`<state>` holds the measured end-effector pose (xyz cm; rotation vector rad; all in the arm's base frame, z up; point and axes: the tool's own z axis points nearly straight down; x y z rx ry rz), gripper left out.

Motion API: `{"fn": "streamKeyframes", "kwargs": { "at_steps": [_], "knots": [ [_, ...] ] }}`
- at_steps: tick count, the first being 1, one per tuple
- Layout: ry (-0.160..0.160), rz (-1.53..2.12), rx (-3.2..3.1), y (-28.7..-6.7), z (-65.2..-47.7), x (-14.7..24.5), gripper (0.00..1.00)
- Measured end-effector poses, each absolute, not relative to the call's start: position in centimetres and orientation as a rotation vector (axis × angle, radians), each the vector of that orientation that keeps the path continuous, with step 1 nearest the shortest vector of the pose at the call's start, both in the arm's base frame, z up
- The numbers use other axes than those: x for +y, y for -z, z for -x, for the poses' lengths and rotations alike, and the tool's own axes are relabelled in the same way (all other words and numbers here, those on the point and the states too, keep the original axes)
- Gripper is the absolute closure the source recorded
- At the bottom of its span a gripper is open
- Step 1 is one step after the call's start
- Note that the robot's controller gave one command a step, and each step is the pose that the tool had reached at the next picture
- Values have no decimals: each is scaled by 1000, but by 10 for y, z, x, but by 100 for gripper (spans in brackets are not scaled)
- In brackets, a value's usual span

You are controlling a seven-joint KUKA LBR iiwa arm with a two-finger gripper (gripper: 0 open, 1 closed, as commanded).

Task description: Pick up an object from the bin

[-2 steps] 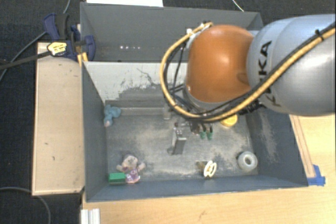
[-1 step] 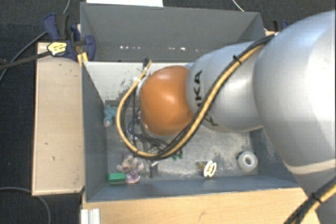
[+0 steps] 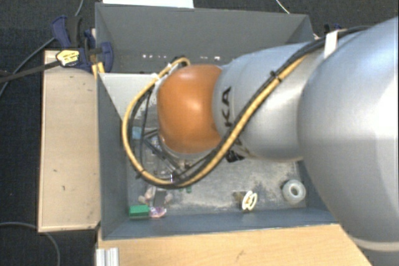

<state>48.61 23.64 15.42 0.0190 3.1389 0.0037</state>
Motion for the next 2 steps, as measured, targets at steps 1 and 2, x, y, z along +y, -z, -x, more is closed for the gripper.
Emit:
{"fn": "streamKeyframes", "kwargs": {
  "at_steps": [1,2],
  "knots": [
    [-3,1220,2891,-115,-481,223,0],
    [-4,674,3065,-73,-487,234,0]
  ]
}}
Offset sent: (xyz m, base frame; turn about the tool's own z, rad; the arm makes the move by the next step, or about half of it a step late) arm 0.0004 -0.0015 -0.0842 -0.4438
